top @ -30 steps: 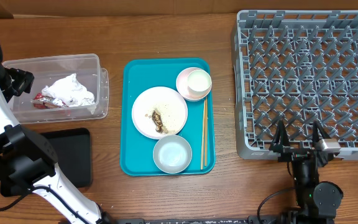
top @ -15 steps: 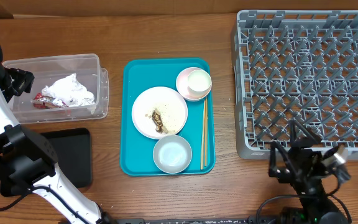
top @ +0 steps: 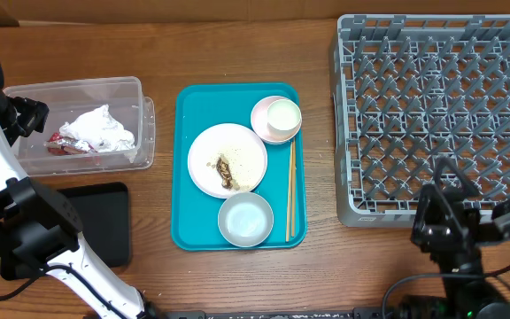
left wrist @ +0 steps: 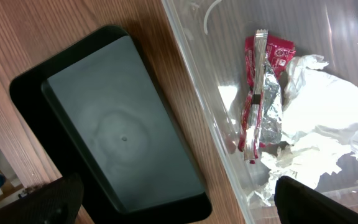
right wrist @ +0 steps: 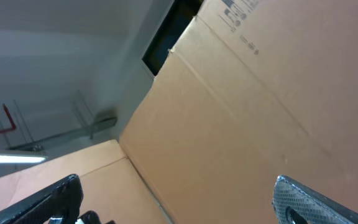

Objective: Sort waste into correct bins and load items into the dishwasher
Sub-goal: 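Raise the right gripper up from its rest pose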

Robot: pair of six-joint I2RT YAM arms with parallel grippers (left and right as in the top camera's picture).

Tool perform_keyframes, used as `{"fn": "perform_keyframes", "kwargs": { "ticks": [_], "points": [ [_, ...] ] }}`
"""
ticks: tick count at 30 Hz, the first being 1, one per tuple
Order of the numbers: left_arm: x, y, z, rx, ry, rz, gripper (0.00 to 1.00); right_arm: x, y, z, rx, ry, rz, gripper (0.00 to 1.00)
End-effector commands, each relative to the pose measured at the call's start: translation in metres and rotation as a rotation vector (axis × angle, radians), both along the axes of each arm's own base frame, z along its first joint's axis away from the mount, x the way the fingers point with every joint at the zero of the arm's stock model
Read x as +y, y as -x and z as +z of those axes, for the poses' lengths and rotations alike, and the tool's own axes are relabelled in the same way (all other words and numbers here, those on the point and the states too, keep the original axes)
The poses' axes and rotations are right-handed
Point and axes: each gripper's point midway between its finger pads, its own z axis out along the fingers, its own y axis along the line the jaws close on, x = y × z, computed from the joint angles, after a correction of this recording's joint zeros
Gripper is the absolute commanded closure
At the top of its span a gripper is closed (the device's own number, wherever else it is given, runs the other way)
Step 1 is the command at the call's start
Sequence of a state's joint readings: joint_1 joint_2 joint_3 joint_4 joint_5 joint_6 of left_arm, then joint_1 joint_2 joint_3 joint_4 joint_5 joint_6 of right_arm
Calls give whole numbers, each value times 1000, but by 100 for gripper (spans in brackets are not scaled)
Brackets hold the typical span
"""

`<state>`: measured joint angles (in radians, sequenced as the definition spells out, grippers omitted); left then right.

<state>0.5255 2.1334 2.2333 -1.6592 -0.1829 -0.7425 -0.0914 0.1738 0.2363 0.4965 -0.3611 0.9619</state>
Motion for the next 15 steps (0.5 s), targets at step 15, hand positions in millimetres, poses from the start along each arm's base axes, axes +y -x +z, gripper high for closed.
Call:
{"fn": "perform_keyframes", "kwargs": {
  "ticks": [15],
  "points": [
    [-2, 2, 15, -39, -22, 18, 0, 74, -145, 31, 361, 542, 340, 0]
  ]
}}
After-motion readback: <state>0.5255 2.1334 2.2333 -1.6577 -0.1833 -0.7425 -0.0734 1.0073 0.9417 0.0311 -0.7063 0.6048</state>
